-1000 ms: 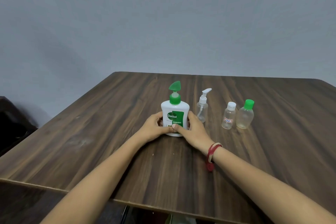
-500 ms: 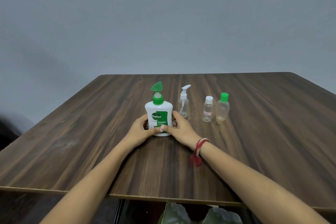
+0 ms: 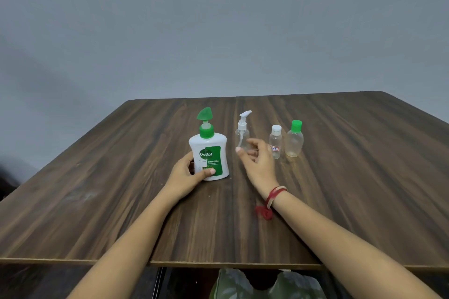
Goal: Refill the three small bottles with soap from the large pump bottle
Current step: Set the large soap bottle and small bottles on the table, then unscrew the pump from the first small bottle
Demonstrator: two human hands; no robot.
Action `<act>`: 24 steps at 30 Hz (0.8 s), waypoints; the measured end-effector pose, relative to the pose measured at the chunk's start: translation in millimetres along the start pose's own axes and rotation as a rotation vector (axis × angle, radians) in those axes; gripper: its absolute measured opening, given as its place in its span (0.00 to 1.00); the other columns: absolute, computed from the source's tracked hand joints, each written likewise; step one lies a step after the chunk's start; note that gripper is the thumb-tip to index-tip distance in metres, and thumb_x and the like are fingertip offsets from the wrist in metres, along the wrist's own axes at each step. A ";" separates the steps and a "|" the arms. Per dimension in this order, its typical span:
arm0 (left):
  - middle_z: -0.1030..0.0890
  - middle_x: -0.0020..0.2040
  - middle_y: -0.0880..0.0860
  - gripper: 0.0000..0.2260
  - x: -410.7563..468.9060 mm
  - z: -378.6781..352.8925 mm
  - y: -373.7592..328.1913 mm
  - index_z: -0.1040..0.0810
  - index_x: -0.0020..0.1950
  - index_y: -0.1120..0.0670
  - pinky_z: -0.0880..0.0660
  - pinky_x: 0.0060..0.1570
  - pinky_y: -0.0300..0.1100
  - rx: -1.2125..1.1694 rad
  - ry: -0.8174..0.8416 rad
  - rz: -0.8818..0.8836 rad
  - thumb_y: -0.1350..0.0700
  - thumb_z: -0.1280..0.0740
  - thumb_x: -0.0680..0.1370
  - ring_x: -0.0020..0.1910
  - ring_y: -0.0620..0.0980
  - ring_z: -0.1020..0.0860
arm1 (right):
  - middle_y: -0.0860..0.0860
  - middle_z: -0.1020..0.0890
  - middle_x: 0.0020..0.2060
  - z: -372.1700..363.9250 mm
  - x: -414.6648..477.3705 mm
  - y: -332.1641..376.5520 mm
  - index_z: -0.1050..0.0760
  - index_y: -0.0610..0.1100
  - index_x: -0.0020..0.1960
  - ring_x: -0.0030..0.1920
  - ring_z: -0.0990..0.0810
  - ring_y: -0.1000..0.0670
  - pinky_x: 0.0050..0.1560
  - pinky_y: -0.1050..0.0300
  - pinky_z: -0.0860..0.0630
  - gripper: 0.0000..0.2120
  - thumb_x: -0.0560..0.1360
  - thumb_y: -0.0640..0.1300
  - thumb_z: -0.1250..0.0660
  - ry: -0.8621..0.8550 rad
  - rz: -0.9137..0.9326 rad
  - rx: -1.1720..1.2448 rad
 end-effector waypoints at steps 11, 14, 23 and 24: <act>0.22 0.58 0.45 0.40 -4.6 13.2 0.2 0.30 0.64 0.49 0.24 0.55 0.42 -0.017 -0.120 0.054 0.43 0.22 0.55 0.56 0.38 0.23 | 0.44 0.39 0.74 -20.9 34.2 -18.1 0.49 0.39 0.76 0.74 0.40 0.46 0.71 0.56 0.42 0.38 0.74 0.45 0.31 0.083 -0.095 -0.217; 0.28 0.64 0.43 0.46 -14.3 20.8 -10.7 0.38 0.71 0.46 0.28 0.55 0.37 0.081 -0.247 -0.042 0.39 0.23 0.56 0.63 0.36 0.30 | 0.44 0.32 0.70 -24.4 45.6 -22.3 0.43 0.41 0.74 0.71 0.34 0.45 0.67 0.54 0.37 0.34 0.73 0.44 0.30 0.085 -0.098 -0.197; 0.26 0.48 0.44 0.11 -46.5 -2.3 -71.6 0.25 0.50 0.58 0.32 0.49 0.39 0.430 -0.468 -0.612 0.52 0.34 0.74 0.47 0.45 0.28 | 0.55 0.24 0.40 3.1 23.3 -18.5 0.28 0.44 0.51 0.41 0.27 0.56 0.42 0.65 0.32 0.15 0.68 0.43 0.26 0.153 -0.018 -0.230; 0.25 0.49 0.45 0.10 -46.4 -15.9 -76.2 0.24 0.51 0.56 0.32 0.50 0.38 0.413 -0.390 -0.613 0.52 0.34 0.74 0.47 0.45 0.27 | 0.57 0.25 0.38 9.5 15.9 -17.3 0.28 0.45 0.49 0.38 0.28 0.59 0.38 0.68 0.33 0.14 0.68 0.43 0.26 0.170 -0.002 -0.239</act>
Point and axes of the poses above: each hand's wrist, its own x-axis towards the middle knuckle, its own z-axis out of the back of the hand, y = z × x, the point moved 5 cm from there along x, towards the middle knuckle
